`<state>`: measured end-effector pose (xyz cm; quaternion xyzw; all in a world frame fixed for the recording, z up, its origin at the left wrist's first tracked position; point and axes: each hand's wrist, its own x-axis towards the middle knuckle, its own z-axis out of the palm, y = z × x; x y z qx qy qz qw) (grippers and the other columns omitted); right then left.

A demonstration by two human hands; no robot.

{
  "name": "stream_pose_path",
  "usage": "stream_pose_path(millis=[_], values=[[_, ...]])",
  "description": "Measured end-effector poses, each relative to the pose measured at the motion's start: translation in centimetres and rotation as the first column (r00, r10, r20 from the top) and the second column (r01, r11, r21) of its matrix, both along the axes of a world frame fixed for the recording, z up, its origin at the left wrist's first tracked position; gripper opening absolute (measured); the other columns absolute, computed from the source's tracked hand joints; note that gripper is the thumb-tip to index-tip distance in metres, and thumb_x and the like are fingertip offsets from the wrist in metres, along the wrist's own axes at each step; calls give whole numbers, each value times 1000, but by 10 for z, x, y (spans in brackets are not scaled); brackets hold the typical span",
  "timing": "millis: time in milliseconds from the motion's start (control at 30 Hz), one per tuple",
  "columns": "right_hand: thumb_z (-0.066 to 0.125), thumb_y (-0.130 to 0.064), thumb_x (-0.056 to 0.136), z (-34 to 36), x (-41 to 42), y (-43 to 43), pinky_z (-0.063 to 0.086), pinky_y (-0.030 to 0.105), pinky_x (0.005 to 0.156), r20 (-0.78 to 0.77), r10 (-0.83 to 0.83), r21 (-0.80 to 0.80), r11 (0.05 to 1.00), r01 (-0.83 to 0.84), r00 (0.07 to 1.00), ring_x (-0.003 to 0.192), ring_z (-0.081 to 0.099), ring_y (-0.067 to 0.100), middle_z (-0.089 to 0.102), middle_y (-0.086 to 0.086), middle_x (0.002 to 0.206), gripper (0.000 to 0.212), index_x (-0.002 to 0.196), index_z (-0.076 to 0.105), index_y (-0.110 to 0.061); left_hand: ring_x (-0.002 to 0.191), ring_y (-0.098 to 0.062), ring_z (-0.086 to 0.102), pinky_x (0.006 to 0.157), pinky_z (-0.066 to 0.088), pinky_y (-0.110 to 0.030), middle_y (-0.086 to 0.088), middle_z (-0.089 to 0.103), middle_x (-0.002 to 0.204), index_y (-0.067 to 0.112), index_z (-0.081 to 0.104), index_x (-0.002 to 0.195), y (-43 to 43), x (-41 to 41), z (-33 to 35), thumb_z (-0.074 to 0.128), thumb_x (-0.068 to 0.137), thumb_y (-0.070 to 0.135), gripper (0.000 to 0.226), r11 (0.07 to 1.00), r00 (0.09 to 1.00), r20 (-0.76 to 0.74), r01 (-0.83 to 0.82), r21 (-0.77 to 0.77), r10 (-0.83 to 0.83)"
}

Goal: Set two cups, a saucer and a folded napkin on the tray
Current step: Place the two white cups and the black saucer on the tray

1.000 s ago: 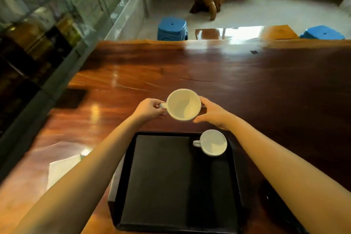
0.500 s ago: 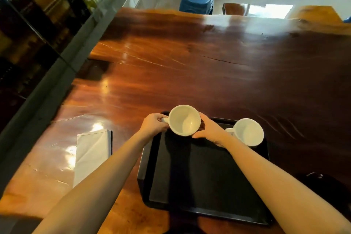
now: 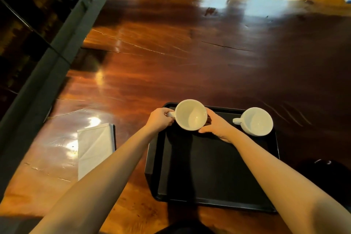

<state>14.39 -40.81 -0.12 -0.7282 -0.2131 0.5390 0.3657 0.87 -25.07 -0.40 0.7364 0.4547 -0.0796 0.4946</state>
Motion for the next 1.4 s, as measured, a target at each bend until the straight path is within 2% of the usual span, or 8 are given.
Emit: stream_pose_path(millis=[500, 667, 767, 900, 967, 1033, 1233, 1400], values=[[69, -5, 79, 16, -4, -10, 40, 44, 106, 105, 21, -128, 992, -7, 994, 122, 49, 23, 41, 9, 144, 79, 144, 26, -20, 116, -28, 58, 95, 47, -37, -12, 61, 129, 10, 52, 131, 16, -1, 23, 54, 89, 11, 42, 868, 901, -170, 432, 245, -400], [66, -15, 84, 47, 0, -15, 37, 40, 108, 242, 150, -290, 954, -76, 959, 131, 43, 27, 40, 10, 146, 75, 146, 25, -17, 105, -30, 61, 79, 46, -31, -15, 66, 114, 3, 61, 115, 23, -3, 54, 54, 88, 17, 31, 794, 826, -258, 558, 243, -501], [65, -18, 85, 70, 4, -15, 42, 39, 104, 302, 250, -342, 929, -140, 920, 127, 47, 26, 44, 10, 143, 67, 143, 32, -14, 76, -20, 52, 59, 36, -25, -6, 56, 80, 13, 54, 75, 26, -7, 68, 52, 86, 20, 14, 758, 793, -308, 601, 252, -526], [64, -19, 86, 97, 3, -9, 46, 40, 100, 362, 367, -377, 898, -226, 857, 123, 49, 25, 50, 10, 136, 54, 136, 43, -12, 85, -22, 45, 75, 37, -27, -8, 49, 92, 23, 44, 64, 25, -28, 92, 52, 87, 20, 25, 762, 811, -333, 575, 300, -481], [62, -18, 87, 106, -2, -6, 47, 42, 99, 386, 410, -384, 886, -260, 826, 119, 52, 26, 55, 10, 131, 48, 132, 47, -12, 106, -29, 55, 90, 42, -31, -21, 59, 115, 12, 66, 96, 22, -42, 101, 51, 90, 21, 18, 791, 841, -316, 529, 307, -440], [61, -18, 88, 113, -11, -3, 47, 41, 97, 384, 450, -376, 874, -308, 806, 114, 55, 26, 57, 11, 128, 44, 130, 49, -12, 128, -27, 49, 104, 38, -32, -13, 53, 139, 5, 53, 131, 17, -62, 106, 50, 93, 23, 42, 811, 869, -299, 482, 333, -394], [60, -19, 88, 113, -60, 9, 50, 36, 88, 336, 526, -300, 846, -441, 781, 97, 62, 24, 62, 19, 117, 42, 128, 52, -10, 130, -27, 47, 106, 35, -31, -13, 51, 141, 6, 48, 135, -5, -134, 109, 51, 94, 25, 46, 870, 933, -276, 324, 371, -230], [58, -21, 91, 105, -119, 28, 50, 31, 84, 332, 622, -250, 783, -570, 709, 97, 60, 16, 60, 5, 106, 41, 129, 51, -8, 130, -28, 46, 106, 35, -32, -12, 49, 143, 7, 51, 133, -14, -194, 92, 52, 92, 23, 43, 908, 949, -297, 210, 362, -101]])
